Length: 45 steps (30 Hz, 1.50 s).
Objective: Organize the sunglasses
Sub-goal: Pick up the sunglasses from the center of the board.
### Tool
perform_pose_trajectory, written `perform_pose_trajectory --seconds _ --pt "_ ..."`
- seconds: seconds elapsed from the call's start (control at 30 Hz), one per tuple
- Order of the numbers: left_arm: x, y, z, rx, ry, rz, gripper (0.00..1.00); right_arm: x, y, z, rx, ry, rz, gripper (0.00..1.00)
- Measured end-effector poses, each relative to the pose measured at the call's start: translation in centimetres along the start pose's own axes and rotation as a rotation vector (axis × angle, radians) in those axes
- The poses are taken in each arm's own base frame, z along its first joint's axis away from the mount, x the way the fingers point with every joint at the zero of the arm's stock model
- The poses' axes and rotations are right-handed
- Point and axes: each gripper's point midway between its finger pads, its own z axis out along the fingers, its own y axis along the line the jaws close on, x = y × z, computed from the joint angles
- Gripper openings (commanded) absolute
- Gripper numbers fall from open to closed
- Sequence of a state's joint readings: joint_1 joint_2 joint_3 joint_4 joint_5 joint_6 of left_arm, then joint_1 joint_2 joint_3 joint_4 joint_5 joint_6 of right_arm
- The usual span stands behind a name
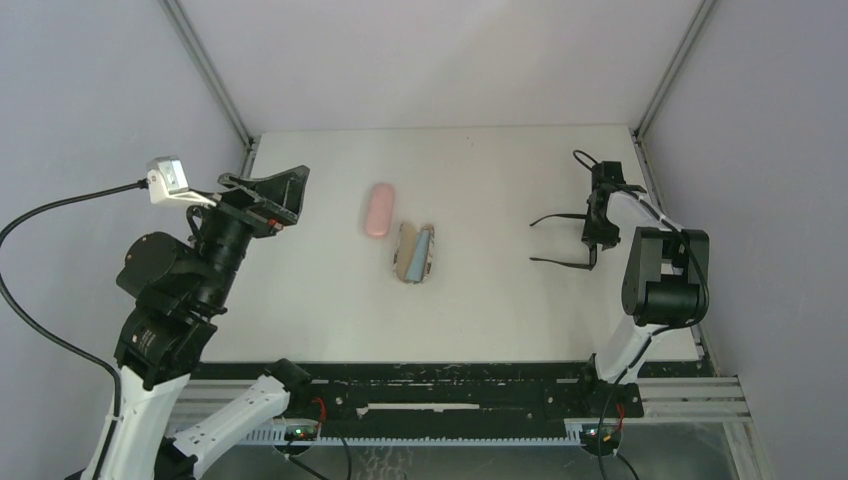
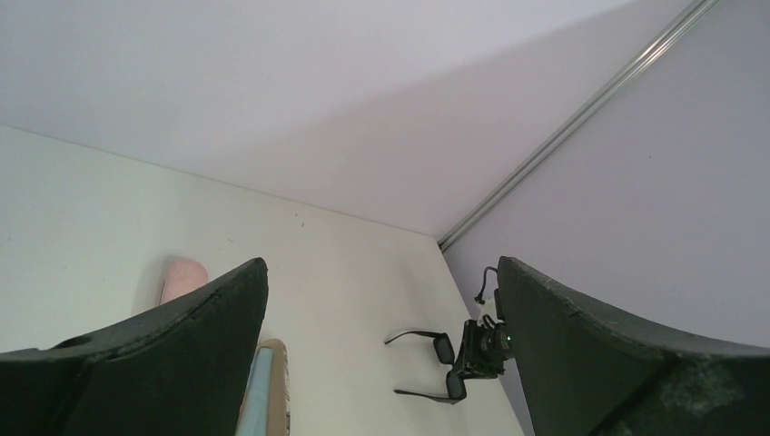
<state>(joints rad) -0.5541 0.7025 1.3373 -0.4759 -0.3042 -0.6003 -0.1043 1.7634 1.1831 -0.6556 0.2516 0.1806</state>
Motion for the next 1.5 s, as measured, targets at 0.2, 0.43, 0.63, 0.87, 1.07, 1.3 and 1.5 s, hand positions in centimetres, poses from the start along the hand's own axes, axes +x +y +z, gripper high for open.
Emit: perform_pose_trajectory --seconds 0.2,0.43,0.63,0.87,1.07,1.3,1.5 --pt "0.0 -0.1 0.2 0.004 -0.003 -0.002 1.00 0.1 -0.1 0.3 -0.002 0.010 -0.003 0.28" --pt "-0.2 -0.3 0.3 0.014 -0.017 -0.007 1.00 -0.1 0.1 0.7 -0.014 0.007 -0.013 0.26" --pt "-0.1 -0.4 0.2 0.031 -0.023 -0.012 1.00 -0.6 0.4 0.9 -0.028 0.005 -0.023 0.25" --pt "-0.6 -0.5 -0.1 0.035 -0.038 -0.016 1.00 -2.0 0.7 0.6 -0.042 -0.037 -0.031 0.22" --pt "-1.7 -0.8 -1.2 0.062 -0.083 -0.032 1.00 -2.3 0.8 0.5 -0.043 -0.044 -0.037 0.17" --pt "-1.5 -0.6 -1.1 0.058 -0.086 -0.032 1.00 -2.7 0.9 0.8 -0.042 -0.046 -0.040 0.08" --pt "-0.6 0.1 -0.9 0.037 -0.069 -0.015 1.00 -2.8 1.0 1.0 -0.043 -0.042 -0.046 0.02"
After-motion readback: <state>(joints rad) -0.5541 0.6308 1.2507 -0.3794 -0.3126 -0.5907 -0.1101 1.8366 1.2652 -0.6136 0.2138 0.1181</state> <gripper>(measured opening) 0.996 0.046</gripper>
